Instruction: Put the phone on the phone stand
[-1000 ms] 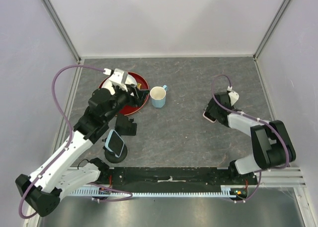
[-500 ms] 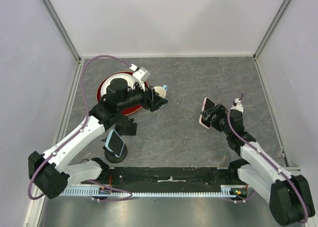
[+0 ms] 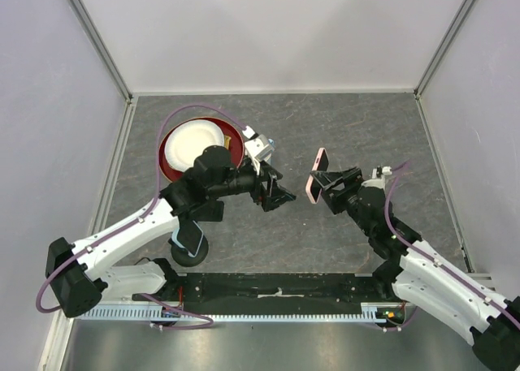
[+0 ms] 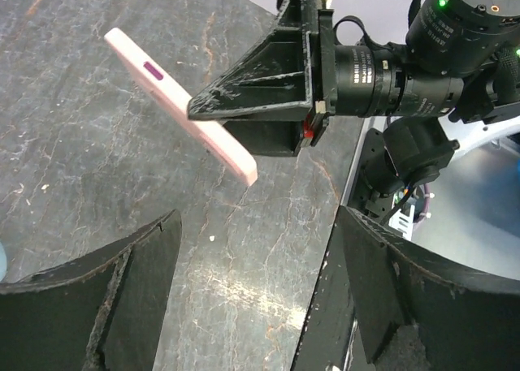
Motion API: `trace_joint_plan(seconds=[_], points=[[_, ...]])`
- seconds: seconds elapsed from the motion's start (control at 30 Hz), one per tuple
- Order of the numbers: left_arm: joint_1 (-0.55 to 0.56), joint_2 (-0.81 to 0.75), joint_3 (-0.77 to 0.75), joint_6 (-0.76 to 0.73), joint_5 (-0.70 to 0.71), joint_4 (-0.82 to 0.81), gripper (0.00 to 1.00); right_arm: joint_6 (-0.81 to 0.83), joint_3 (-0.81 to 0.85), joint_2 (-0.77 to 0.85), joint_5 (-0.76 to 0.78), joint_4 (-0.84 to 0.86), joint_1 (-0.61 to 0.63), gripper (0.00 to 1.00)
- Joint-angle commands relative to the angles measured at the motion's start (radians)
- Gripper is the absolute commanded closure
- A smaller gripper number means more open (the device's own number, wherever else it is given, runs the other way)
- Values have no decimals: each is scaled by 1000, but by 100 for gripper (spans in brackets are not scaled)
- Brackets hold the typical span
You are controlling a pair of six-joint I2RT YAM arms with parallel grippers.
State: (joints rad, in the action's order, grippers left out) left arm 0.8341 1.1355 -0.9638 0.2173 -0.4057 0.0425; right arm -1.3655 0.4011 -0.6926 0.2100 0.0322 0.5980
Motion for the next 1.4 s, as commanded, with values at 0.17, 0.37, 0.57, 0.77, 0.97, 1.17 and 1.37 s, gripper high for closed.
trace_joint_plan(seconds=[0.17,0.37,0.57,0.77,0.97,1.17,1.37], points=[[74,-8,31,-95,148,-72,21,-196,119,-91,281,141,233,100],[83,15,19,-111,169,-50,29,-207,171,-165,387,195,351,100],[99,29,10,-127,205,-20,29,-201,202,-192,445,236,425,100],[100,24,7,-133,261,-4,58,-173,240,-216,486,230,500,100],[100,-22,17,-147,323,-4,98,-45,242,-216,463,206,517,58],[100,-32,5,-153,300,28,98,382,274,-157,410,17,514,2],[100,-22,-58,-183,174,121,98,770,285,3,301,-289,494,2]])
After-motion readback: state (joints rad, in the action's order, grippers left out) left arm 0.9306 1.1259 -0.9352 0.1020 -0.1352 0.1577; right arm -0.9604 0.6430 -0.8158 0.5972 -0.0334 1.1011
